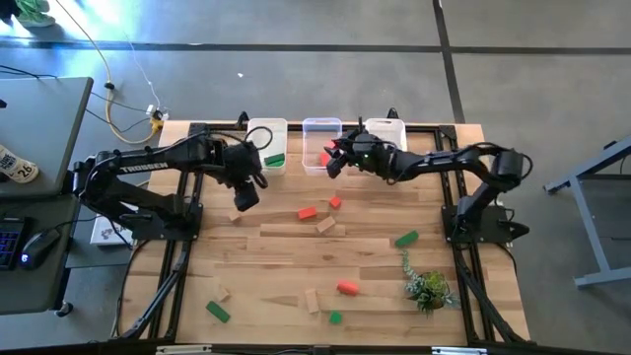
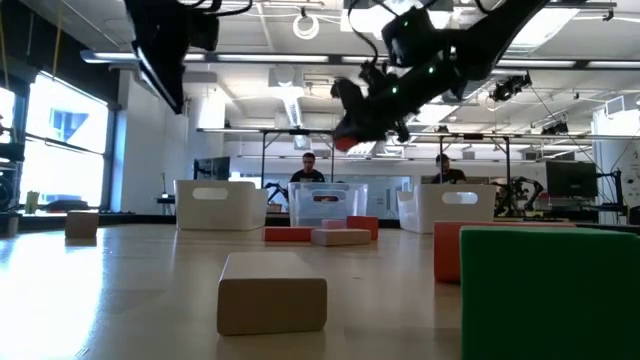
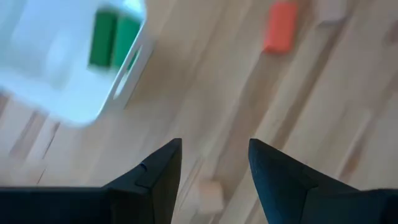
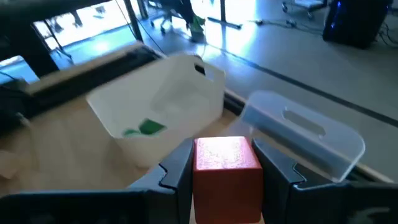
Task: Sort & place blocks by color
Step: Put the orange block into the transparent bin, then put the brown block into the right white bin
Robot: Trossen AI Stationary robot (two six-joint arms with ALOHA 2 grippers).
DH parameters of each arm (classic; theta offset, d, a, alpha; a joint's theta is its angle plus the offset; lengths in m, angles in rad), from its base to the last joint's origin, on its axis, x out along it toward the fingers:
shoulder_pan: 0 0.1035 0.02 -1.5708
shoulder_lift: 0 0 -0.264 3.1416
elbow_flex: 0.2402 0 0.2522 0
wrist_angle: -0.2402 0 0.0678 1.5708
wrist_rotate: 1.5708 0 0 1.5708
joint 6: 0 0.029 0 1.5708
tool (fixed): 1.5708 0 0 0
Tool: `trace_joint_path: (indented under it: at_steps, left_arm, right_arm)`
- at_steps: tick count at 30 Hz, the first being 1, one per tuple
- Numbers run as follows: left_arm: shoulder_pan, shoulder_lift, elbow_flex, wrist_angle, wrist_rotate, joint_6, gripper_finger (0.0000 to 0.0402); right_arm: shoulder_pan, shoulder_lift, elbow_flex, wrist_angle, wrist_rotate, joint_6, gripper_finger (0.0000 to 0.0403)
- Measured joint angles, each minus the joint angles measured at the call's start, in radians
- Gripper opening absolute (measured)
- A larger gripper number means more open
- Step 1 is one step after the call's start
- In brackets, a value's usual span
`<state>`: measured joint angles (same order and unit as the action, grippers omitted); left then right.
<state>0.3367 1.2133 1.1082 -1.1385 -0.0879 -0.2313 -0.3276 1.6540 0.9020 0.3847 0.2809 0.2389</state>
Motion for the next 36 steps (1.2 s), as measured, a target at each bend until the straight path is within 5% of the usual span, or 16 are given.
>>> trace_joint_path:
  at_steps: [14,18,36]
  left_arm:
    - [-0.085,0.000,-0.218,-0.041,-0.052,-0.135,0.0175]
    - [-0.101,0.000,-0.265,-0.041,-0.067,-0.078,0.0175]
    - [-0.184,-0.001,-0.373,-0.038,-0.038,0.069,0.0175]
  right_arm:
    - [-0.067,0.069,0.000,0.046,-0.052,0.031,0.0110]
    - [-0.086,0.069,0.000,0.045,-0.137,0.072,0.0119]
    - [-0.090,0.069,0.000,0.048,-0.132,-0.012,0.0155]
